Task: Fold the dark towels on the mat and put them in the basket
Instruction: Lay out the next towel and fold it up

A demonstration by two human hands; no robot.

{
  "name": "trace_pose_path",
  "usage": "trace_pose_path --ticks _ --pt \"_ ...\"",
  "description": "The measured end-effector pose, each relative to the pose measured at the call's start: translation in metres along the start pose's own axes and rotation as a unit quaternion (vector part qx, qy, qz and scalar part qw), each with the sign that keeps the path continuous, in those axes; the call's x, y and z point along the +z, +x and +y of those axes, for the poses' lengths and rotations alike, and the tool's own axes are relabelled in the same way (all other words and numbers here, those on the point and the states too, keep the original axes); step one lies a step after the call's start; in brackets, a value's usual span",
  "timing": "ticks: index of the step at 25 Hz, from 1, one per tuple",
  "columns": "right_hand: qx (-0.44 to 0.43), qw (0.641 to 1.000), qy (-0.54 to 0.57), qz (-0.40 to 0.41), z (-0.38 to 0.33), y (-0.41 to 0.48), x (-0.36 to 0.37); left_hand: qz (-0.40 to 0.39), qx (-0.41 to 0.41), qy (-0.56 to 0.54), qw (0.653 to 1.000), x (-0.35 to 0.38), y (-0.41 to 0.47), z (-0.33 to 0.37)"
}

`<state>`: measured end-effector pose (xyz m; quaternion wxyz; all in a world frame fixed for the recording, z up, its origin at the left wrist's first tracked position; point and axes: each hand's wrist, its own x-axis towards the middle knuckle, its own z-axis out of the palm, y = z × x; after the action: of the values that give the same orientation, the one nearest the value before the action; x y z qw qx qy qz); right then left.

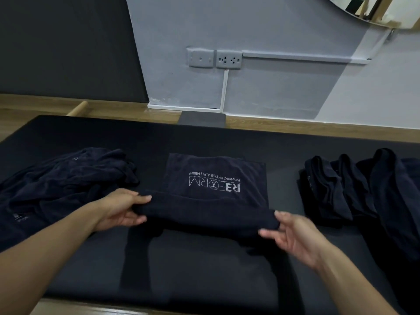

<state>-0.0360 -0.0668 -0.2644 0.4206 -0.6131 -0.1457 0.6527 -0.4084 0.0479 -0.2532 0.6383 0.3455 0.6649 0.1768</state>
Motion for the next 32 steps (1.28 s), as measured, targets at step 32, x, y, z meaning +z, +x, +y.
trace_pose_path --ticks 32 --pt "0.06 0.827 -0.558 0.009 -0.016 0.006 -0.028 -0.209 -0.028 0.471 0.856 0.037 -0.012 -0.021"
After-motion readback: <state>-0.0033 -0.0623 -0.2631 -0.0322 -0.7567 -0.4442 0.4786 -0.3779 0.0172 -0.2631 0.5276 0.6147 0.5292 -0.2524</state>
